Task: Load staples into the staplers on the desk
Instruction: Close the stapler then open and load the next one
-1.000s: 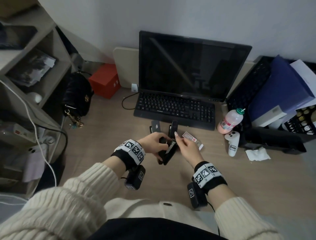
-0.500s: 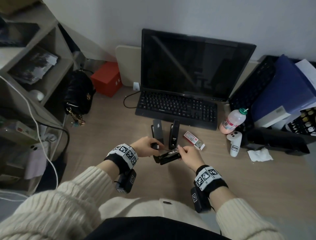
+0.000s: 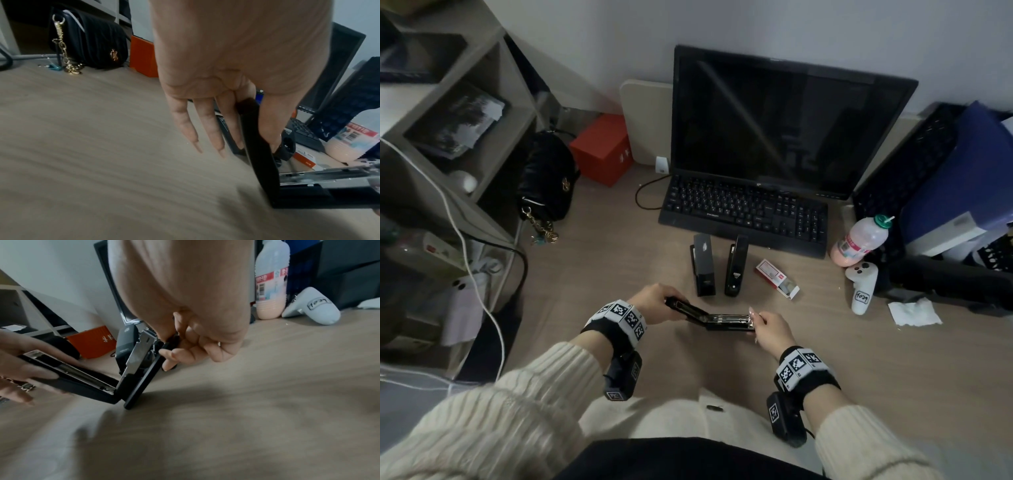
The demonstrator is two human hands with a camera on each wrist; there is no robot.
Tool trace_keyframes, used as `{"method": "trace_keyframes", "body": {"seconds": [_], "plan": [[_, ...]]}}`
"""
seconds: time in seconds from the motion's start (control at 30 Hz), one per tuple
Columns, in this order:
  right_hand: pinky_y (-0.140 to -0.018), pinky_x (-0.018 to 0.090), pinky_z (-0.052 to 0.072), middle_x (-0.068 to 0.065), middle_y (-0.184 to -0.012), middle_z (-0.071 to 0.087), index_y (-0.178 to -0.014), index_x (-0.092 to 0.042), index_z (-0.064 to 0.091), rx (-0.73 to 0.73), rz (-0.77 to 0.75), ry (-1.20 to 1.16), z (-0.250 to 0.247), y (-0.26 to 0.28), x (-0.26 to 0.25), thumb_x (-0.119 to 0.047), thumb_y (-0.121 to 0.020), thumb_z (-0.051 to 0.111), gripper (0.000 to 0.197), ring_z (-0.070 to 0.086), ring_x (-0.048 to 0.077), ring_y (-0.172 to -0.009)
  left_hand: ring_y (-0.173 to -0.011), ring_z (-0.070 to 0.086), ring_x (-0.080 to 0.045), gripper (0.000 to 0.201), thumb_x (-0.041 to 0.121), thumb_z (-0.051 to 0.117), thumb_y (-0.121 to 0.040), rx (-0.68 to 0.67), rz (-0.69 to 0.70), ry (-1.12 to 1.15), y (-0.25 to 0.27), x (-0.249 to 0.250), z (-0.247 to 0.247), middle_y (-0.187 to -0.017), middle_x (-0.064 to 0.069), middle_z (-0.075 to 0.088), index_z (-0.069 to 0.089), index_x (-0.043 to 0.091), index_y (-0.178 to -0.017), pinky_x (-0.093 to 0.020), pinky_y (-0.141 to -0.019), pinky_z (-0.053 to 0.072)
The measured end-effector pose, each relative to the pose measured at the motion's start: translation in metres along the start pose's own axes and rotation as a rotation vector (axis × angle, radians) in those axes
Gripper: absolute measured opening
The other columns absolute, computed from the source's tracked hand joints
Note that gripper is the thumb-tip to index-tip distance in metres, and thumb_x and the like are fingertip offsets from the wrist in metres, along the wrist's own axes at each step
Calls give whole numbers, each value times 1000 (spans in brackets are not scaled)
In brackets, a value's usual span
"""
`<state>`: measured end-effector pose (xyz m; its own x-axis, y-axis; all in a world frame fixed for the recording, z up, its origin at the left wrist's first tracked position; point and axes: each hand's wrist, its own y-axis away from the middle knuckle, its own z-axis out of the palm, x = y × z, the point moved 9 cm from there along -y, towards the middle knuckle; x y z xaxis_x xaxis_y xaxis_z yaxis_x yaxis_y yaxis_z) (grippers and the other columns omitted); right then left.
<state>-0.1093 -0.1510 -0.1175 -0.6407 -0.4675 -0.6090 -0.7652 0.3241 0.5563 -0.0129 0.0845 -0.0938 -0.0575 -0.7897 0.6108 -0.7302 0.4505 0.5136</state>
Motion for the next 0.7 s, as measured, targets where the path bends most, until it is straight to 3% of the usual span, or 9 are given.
{"method": "trace_keyframes", "body": {"seconds": [0.17,0.3,0.4,0.53,0.6,0.7], "plan": [[-54,21,40,7,-74,71,-74,-9,61,39,64,-13,-3,-3,21,-39,-100,44,43,58,11,-56,-94,65,-9,32,33,82,-76,25,-21,-14,0,-14,0,-98,10,71,75,31,-108,-23,-87,50],[-71,31,52,3,-67,67,-68,-12,59,57,128,-91,-2,-8,37,-40,-96,52,40,68,16,-66,-98,61,-10,38,37,82,-76,55,-52,-52,-1,-24,-1,-105,6,71,73,27,-111,-19,-82,44],[-73,29,48,4,-67,67,-63,-14,56,66,171,-41,-6,-9,42,-41,-96,50,43,63,19,-61,-89,61,-12,41,42,82,-74,62,-106,-53,-2,-29,-1,-95,4,68,73,24,-109,-18,-76,42],[-72,30,42,4,-60,61,-68,-12,54,69,186,32,-12,-8,43,-42,-97,46,42,64,30,-83,-79,62,-12,37,44,79,-77,49,-133,-43,-1,-28,1,-78,7,63,73,24,-108,-20,-72,47],[-73,30,44,7,-65,65,-78,-9,61,59,175,9,-9,-8,44,-39,-97,46,39,66,30,-84,-78,64,-12,37,43,79,-78,47,-132,-33,-2,-28,2,-76,8,64,73,22,-108,-22,-74,50],[-83,36,51,11,-84,71,-78,-13,64,89,122,-26,-7,-13,43,-37,-95,50,33,68,33,-85,-76,65,-11,37,43,78,-79,38,-135,-31,-2,-27,3,-72,11,63,73,22,-108,-22,-76,51]]}}
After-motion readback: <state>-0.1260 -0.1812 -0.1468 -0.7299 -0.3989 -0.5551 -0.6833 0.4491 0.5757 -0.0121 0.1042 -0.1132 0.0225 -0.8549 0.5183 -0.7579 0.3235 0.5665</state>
